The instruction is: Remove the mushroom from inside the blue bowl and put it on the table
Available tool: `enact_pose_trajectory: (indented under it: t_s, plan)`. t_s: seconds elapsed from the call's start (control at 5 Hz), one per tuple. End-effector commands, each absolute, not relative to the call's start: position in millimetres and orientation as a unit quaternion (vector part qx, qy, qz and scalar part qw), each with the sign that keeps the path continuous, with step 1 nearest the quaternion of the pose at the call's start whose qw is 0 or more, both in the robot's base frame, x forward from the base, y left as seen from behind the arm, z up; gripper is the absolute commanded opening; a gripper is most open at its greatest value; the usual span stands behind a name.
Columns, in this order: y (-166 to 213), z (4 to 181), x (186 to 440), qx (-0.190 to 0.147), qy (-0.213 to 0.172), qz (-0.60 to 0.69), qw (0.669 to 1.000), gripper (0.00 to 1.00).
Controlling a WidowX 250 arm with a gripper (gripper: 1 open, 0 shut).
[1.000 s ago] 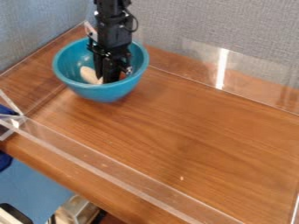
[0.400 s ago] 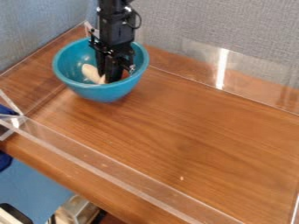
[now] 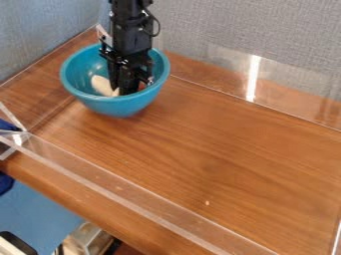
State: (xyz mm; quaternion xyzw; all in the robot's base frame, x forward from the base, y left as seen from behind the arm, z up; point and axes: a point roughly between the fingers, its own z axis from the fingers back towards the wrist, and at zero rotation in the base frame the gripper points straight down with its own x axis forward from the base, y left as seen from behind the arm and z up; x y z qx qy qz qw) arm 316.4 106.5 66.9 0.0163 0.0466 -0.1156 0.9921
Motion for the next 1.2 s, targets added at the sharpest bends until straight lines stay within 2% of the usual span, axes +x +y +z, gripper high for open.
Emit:
enact_pose_trajectory:
  t_s: [0.0, 0.6, 1.0]
  plan:
    - [119, 105.0, 322, 0.036, 0.006, -0.092, 0.995, 0.0]
    - [115, 118.3, 322, 0.039, 0.003, -0.031, 0.999, 0.0]
    - [116, 112.4, 312, 0.041, -0.001, -0.023, 0.999, 0.0]
